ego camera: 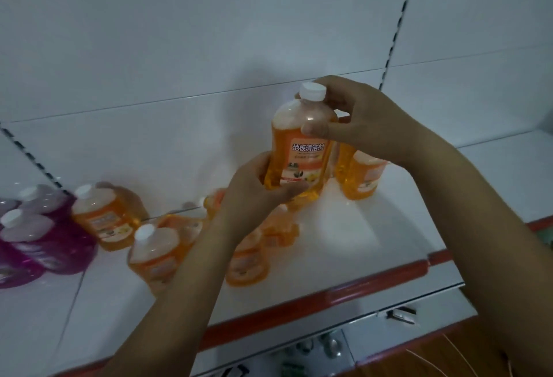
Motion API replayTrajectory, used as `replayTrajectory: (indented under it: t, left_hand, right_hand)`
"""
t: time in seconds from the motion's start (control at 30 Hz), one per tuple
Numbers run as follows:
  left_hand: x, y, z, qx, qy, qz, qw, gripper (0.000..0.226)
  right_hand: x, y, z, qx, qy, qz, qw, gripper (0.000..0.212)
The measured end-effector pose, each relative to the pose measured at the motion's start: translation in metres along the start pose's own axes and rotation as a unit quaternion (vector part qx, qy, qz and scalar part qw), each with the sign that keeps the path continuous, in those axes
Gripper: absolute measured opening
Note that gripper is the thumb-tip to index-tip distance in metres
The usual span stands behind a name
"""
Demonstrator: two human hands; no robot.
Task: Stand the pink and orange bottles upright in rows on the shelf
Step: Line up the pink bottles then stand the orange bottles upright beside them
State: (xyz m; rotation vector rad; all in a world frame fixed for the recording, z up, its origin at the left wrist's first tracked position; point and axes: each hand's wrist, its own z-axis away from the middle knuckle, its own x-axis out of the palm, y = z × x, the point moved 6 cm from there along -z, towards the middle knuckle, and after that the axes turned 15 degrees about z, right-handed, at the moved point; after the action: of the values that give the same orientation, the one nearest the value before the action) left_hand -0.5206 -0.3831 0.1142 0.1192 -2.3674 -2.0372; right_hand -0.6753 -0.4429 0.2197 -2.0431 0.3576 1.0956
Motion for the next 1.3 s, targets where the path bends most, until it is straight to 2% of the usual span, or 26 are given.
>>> replayTrajectory:
  t: [0.13,0.3,0.53,0.6,0.7,0.83,0.9,0.97,1.03,1.13,1.23,1.3]
  left_hand:
    - [0.051,-0.024,-0.034,-0.026,0.016,-0.049,0.998,0.045]
    - [0.082,-0.06,-0.045,-0.057,0.039,-0.087,0.994,0.047]
    - [0.1,-0.111,-0.043,-0.123,0.048,-0.138,0.982,0.037]
    - [0.098,-0.124,-0.044,-0.129,0.04,-0.164,0.977,0.045]
    - [0.093,-0.124,-0.045,-0.129,0.012,-0.185,0.974,0.055]
    - [0.082,-0.113,-0.041,-0.119,-0.01,-0.197,0.973,0.051]
    - [0.068,-0.107,-0.04,-0.118,0.031,-0.161,0.979,0.034]
    - [0.049,-0.104,-0.04,-0.106,0.112,-0.133,0.979,0.024]
    - [0.032,-0.104,-0.037,-0.095,0.201,-0.14,0.965,0.022]
    - [0.023,-0.106,-0.033,-0.067,0.276,-0.154,0.946,0.02]
    - [0.023,-0.107,-0.029,-0.03,0.302,-0.174,0.937,0.021]
    - [0.026,-0.106,-0.028,-0.011,0.299,-0.188,0.936,0.025]
  right_hand:
    - [-0.014,0.063,0.002,-0.009,-0.054,0.039,0.998,0.047]
    - [0.015,0.111,-0.001,-0.034,-0.123,0.084,0.988,0.043]
    - [0.062,0.146,0.005,-0.045,-0.203,0.128,0.97,0.043]
    - [0.073,0.15,0.009,-0.058,-0.218,0.149,0.963,0.038]
    - [0.081,0.154,0.009,-0.059,-0.246,0.145,0.957,0.04]
    - [0.076,0.153,0.001,-0.073,-0.293,0.132,0.944,0.044]
    - [0.069,0.145,-0.011,-0.074,-0.293,0.116,0.946,0.049]
    - [0.066,0.134,-0.029,-0.081,-0.271,0.101,0.954,0.047]
    - [0.076,0.127,-0.051,-0.091,-0.281,0.106,0.949,0.045]
    - [0.115,0.125,-0.075,-0.113,-0.38,0.155,0.905,0.052]
    - [0.163,0.123,-0.08,-0.171,-0.464,0.248,0.833,0.062]
    - [0.186,0.121,-0.076,-0.213,-0.484,0.309,0.791,0.061]
